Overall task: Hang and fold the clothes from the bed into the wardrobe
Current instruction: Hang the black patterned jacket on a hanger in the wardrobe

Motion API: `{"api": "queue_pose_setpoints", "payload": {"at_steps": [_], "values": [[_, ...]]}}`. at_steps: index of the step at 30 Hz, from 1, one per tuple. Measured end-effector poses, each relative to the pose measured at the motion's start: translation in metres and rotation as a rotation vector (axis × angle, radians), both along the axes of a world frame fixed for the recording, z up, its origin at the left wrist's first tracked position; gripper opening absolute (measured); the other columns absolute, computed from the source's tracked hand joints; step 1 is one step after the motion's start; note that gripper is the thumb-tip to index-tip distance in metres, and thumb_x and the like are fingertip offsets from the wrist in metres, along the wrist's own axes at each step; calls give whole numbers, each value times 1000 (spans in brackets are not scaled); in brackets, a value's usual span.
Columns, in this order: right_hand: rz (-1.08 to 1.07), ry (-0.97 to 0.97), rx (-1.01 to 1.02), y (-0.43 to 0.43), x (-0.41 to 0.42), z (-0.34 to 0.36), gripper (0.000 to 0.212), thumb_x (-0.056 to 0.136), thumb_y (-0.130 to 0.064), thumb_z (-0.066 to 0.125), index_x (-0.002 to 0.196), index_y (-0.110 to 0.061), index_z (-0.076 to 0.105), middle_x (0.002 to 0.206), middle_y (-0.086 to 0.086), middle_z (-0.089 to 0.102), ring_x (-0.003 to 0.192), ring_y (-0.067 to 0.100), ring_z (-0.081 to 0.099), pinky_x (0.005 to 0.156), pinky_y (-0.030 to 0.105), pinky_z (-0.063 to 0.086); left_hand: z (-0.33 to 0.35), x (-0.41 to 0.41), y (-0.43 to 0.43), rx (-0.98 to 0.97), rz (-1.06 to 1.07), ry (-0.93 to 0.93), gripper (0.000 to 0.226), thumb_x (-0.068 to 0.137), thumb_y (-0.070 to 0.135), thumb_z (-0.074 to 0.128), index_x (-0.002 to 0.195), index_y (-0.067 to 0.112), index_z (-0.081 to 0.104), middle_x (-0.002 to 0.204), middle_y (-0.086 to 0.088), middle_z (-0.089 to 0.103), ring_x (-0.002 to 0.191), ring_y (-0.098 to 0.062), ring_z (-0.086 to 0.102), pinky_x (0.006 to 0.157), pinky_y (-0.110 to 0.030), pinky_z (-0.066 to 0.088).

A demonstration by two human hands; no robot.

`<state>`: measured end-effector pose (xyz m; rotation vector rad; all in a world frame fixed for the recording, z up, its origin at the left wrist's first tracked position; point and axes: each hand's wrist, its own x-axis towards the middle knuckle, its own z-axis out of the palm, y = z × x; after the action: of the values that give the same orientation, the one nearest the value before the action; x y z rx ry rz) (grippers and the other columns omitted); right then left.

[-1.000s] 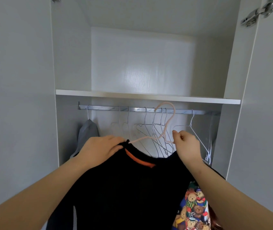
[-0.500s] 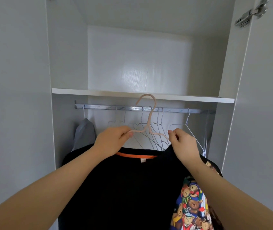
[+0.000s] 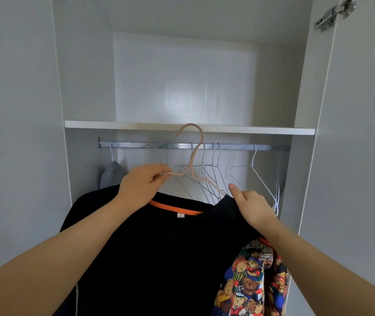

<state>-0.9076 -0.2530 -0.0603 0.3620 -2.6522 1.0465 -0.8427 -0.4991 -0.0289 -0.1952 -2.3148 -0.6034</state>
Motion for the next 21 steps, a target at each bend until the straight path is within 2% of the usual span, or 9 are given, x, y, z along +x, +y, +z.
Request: {"api": "queue_pose_setpoints", "payload": {"at_steps": [3, 5, 7, 10, 12, 14, 16, 19, 21], "values": [[149, 7, -18, -10, 4, 3, 58, 89, -63, 29, 56, -15, 31, 53, -4, 38, 54, 15, 39, 59, 30, 33, -4, -4, 4, 80, -68, -27, 15, 92, 27, 54, 83, 37, 61, 73, 3, 61, 69, -9, 50, 69, -29, 43], [196, -14, -62, -12, 5, 3, 58, 88, -62, 34, 53, -17, 25, 45, -8, 28, 47, 12, 31, 57, 29, 29, -7, -7, 4, 111, -111, -78, 18, 92, 25, 55, 79, 38, 59, 73, -4, 60, 66, -10, 47, 66, -26, 40], [214, -61, -123, -8, 3, 0, 59, 87, -60, 42, 51, -19, 20, 38, -9, 21, 38, 8, 24, 54, 28, 25, -11, -9, 3, 103, -156, -167, 19, 93, 24, 55, 79, 36, 60, 66, 1, 53, 61, -8, 42, 61, -20, 34], [187, -171, -150, -4, 2, -6, 59, 85, -61, 49, 52, -19, 23, 40, -9, 24, 38, 9, 26, 52, 26, 28, -23, -11, 2, -23, -91, -288, 15, 92, 19, 55, 101, 28, 63, 83, 10, 51, 74, -5, 45, 74, -23, 40], [161, -262, -143, -3, 1, -10, 56, 85, -60, 50, 55, -17, 29, 45, -5, 30, 40, 11, 31, 52, 26, 31, -37, -13, 0, -69, 9, -322, 27, 90, 18, 57, 116, 23, 59, 101, 6, 50, 89, -9, 46, 88, -30, 42], [131, -352, -141, -3, 0, -17, 51, 87, -58, 50, 63, -13, 45, 55, 1, 39, 46, 13, 38, 53, 26, 34, -54, -11, -2, 34, 77, -348, 28, 90, 17, 56, 118, 21, 58, 109, 2, 50, 98, -12, 49, 94, -28, 41], [113, -462, -170, -1, -3, -22, 51, 89, -54, 50, 89, -4, 63, 68, 7, 50, 55, 17, 47, 58, 26, 40, -66, -10, -3, 186, 108, -377, 23, 93, 12, 51, 113, 17, 62, 112, -2, 56, 100, -16, 54, 89, -23, 41], [153, -627, -238, -3, -7, -25, 49, 90, -46, 54, 108, -1, 59, 92, 11, 65, 76, 23, 62, 75, 30, 50, -75, -12, -6, 435, 133, -403, 25, 93, 3, 43, 94, 18, 63, 104, -12, 63, 83, -17, 58, 70, -20, 43], [193, -713, -298, -9, -7, -28, 38, 93, -35, 54, 106, 0, 62, 89, 10, 68, 70, 21, 63, 71, 28, 52, -79, -12, -7, 545, 134, -415, 22, 92, 3, 45, 89, 18, 61, 98, -12, 63, 70, -13, 57, 65, -17, 43]]}}
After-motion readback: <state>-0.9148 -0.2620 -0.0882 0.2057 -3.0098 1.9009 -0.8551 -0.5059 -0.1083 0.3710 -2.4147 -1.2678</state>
